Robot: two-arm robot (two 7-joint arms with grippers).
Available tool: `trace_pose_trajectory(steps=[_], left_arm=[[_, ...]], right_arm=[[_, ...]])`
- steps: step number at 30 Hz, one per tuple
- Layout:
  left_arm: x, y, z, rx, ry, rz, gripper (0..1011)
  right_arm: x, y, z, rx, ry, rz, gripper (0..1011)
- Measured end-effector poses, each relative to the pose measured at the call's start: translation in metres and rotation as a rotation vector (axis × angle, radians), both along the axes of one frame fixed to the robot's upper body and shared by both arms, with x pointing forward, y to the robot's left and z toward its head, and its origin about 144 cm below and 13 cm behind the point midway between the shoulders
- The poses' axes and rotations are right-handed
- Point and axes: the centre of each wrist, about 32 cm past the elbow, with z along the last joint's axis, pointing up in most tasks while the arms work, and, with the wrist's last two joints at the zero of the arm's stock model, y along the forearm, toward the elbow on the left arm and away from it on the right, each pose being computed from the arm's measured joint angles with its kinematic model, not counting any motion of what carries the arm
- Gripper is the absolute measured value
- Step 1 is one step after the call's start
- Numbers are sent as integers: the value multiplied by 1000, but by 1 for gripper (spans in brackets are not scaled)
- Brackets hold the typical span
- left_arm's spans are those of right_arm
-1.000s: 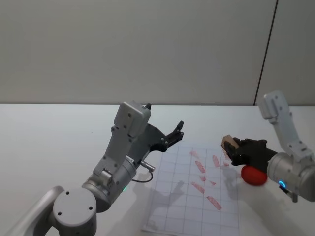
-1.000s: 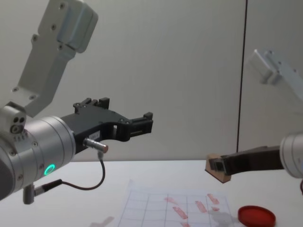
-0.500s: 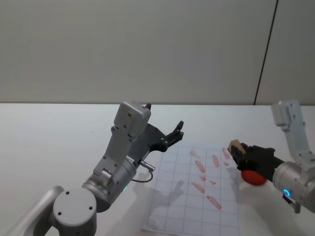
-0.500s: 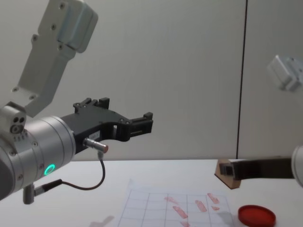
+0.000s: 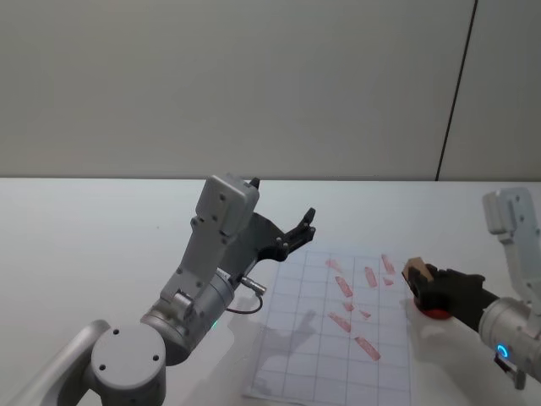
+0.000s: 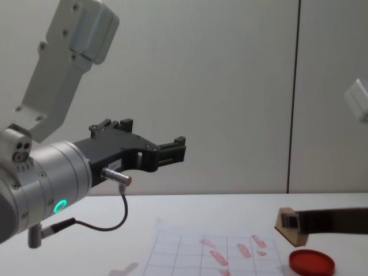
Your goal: Use the one hand to pick up the stamp and affix it onto the A4 paper.
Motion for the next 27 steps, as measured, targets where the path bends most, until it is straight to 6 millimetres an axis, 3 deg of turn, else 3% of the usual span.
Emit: trace_pose_trajectory(steps=[27], left_arm=[[0, 0, 0, 0, 0, 0, 1002]], right_arm=[[2, -31, -3, -43, 31, -88, 217]])
